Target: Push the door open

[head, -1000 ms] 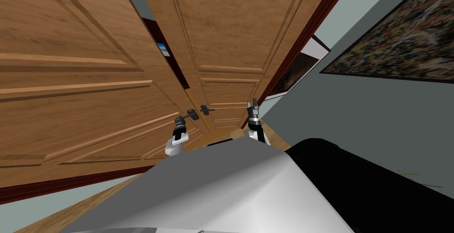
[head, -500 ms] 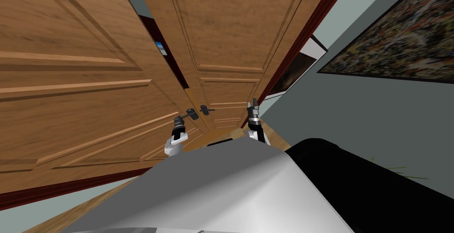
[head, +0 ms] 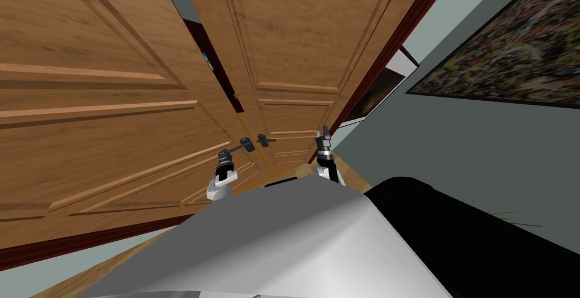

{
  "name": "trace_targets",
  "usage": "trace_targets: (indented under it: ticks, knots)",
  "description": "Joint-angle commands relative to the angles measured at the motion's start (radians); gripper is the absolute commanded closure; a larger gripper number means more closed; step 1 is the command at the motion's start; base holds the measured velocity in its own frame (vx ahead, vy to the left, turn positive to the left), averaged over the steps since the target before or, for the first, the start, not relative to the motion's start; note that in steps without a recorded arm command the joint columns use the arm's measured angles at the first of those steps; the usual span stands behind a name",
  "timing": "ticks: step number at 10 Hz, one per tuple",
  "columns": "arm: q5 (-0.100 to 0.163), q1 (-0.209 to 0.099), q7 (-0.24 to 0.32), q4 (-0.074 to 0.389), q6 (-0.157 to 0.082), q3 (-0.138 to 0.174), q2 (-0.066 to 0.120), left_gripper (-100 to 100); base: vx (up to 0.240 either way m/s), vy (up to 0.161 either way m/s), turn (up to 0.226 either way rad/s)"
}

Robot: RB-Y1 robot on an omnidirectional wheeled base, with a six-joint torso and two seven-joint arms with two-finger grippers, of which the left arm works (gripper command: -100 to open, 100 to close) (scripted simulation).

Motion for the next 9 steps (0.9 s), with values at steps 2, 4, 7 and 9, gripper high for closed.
trace_targets:
  ticks: [2,4,7,9]
  knots:
    - [0.007,-0.02,-0.026,0.004,-0.014,0.046,0.025,100,-0.002,0.061,-0.015]
    - [0.016,-0.032,-0.029,0.019,-0.004,0.05,0.035,-100,-0.033,-0.006,0.032]
    - [0.027,-0.036,-0.026,0.025,0.007,0.045,0.032,-100,-0.084,-0.183,0.015]
    - [0.036,-0.041,-0.023,0.03,0.017,0.041,0.018,-100,-0.085,-0.181,0.013]
